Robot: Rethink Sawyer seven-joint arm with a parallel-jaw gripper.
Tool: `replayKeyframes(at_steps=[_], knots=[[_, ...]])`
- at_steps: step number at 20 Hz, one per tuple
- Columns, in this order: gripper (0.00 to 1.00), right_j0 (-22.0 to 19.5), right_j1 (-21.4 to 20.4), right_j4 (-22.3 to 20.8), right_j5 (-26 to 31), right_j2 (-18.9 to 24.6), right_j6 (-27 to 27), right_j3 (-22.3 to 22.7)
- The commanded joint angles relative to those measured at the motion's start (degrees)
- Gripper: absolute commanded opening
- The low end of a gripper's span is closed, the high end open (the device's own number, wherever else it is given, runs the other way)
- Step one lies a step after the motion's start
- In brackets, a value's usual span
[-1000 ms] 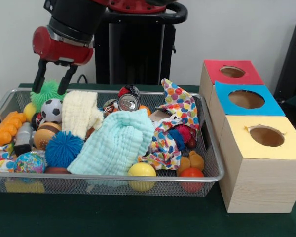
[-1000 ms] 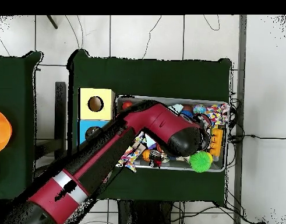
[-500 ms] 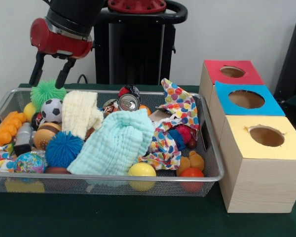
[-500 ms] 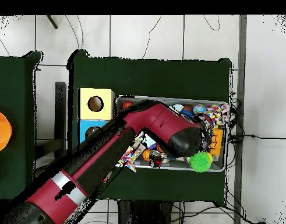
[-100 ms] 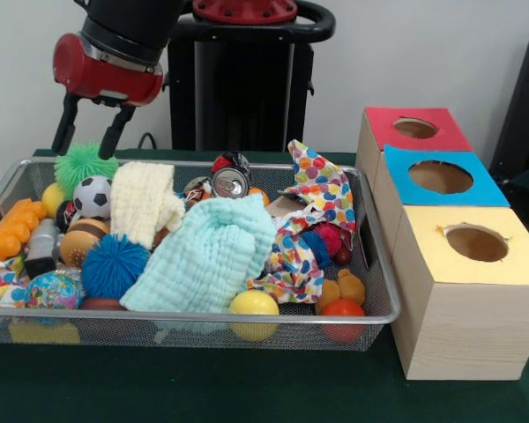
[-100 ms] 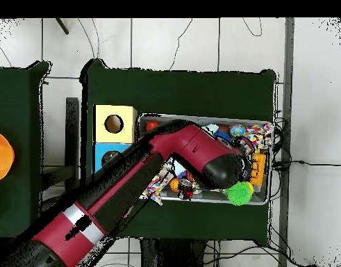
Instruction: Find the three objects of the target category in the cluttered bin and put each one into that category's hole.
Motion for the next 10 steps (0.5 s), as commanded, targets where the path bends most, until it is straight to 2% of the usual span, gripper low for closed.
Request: replayKeyframes(at_steps=[1, 10], knots=[[1.00, -1.0, 0.7, 4.5, -8.9, 6.5, 18.1, -0.1], [1.00, -0.2, -0.5, 7.9, -9.4, 9.4, 17.4, 0.3]])
